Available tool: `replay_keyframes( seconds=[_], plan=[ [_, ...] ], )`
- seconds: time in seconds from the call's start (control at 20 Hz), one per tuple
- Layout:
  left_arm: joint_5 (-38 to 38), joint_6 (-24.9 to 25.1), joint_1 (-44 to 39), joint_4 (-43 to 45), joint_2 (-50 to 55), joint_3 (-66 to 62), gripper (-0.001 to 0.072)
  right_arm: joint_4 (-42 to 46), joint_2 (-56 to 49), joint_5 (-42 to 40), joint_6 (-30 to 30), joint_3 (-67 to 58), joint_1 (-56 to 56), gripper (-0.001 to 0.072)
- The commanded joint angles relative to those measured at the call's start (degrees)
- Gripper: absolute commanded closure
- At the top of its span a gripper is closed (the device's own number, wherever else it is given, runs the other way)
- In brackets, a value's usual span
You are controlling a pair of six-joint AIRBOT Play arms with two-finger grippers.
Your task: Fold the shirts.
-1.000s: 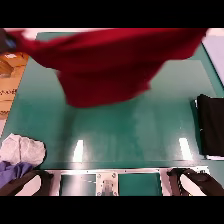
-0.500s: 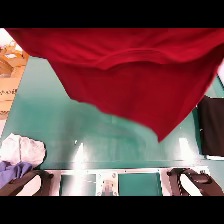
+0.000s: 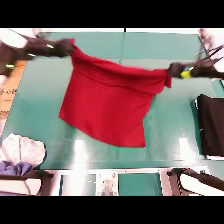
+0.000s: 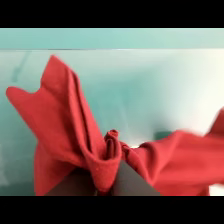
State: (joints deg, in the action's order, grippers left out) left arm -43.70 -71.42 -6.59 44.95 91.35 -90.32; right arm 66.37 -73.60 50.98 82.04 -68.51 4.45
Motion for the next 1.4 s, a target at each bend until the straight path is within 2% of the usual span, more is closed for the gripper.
replay_keyframes(
  seconds=[0.0,0.05,0.1,0.15,0.2,0.25,0.3,0.45,0.5,0.55,0.6,0.7,0.75,0.8,0.85,0.9,0.95,1.0,1.1,1.2,1.35],
  plan=[
    [8.5,1.4,-5.2,-3.6,11.1,0.7,0.0679,-0.3,-10.4,-3.9,-0.2,3.9,0.0,0.0692],
    [6.0,1.4,-5.2,-3.6,12.0,0.7,0.0678,-0.3,-12.4,-4.0,-0.2,3.9,0.0,0.0692],
    [3.1,1.3,-4.9,-3.3,11.9,0.7,0.0596,-0.3,-13.6,-4.1,-0.2,3.7,0.0,0.0692],
    [-0.8,1.0,-3.9,-3.2,11.4,0.2,0.0229,-0.3,-14.1,-4.0,-0.2,3.3,0.5,0.0691],
    [-5.5,-0.4,-2.4,-3.1,10.8,-0.9,0.0086,-0.3,-14.1,-3.6,-0.1,2.4,1.0,0.0614],
    [-11.7,-2.4,-0.2,-2.3,9.9,-2.5,0.0086,-0.3,-14.0,-1.6,-0.1,0.7,1.8,0.0427],
    [-18.1,-5.3,2.2,-1.1,9.0,-4.3,0.0087,-0.3,-14.0,2.2,-0.1,-1.5,2.8,0.0321],
    [-36.2,-11.9,9.6,4.4,5.7,-6.1,0.0107,-0.3,-13.7,14.2,0.1,-5.6,6.3,0.0301],
    [-40.0,-12.6,11.0,6.6,4.5,-5.4,0.0249,-0.1,-13.6,16.0,0.0,-4.9,6.7,0.0302],
    [-42.7,-12.6,11.7,8.5,3.1,-3.5,0.0301,0.0,-13.6,17.8,0.0,-3.7,6.8,0.0302],
    [-43.6,-12.6,11.7,10.0,0.4,0.2,0.0300,-0.1,-13.6,18.3,0.1,-1.9,6.8,0.0302],
    [-39.8,-12.3,11.1,11.3,-6.0,11.4,0.0299,-0.9,-13.6,16.2,0.0,1.9,6.6,0.0300],
    [-36.7,-12.2,11.0,11.5,-9.8,18.7,0.0272,-1.5,-13.6,13.9,-0.1,3.6,6.3,0.0286],
    [-33.4,-12.2,11.0,11.7,-13.2,25.6,0.0272,-1.4,-13.7,11.3,-0.1,4.7,5.9,0.0238],
    [-29.8,-12.5,11.0,11.7,-16.6,32.8,0.0271,-1.8,-14.0,9.8,-0.2,4.9,5.5,0.0134],
    [-26.5,-12.8,11.0,11.6,-19.3,39.3,0.0270,-2.7,-14.4,8.4,-0.2,4.7,5.2,0.0112],
    [-22.8,-13.3,11.0,11.0,-21.1,44.5,0.0265,-3.8,-14.7,6.9,-0.2,4.3,5.2,0.0112],
    [-18.6,-14.0,11.0,9.8,-22.1,48.9,0.0108,-4.9,-14.8,5.3,-0.2,3.7,5.2,0.0112],
    [-9.9,-13.5,11.0,4.9,-21.7,54.9,0.0105,-6.4,-14.8,4.3,-0.2,2.0,5.2,0.0112],
    [-2.5,-9.5,11.0,-1.7,-20.6,57.5,0.0106,-6.4,-14.8,4.3,-0.2,0.4,5.2,0.0112],
    [3.1,-7.6,9.6,-4.4,-18.0,57.5,0.0108,-6.4,-14.8,4.3,-0.2,-0.6,5.2,0.0112]
  ],
)
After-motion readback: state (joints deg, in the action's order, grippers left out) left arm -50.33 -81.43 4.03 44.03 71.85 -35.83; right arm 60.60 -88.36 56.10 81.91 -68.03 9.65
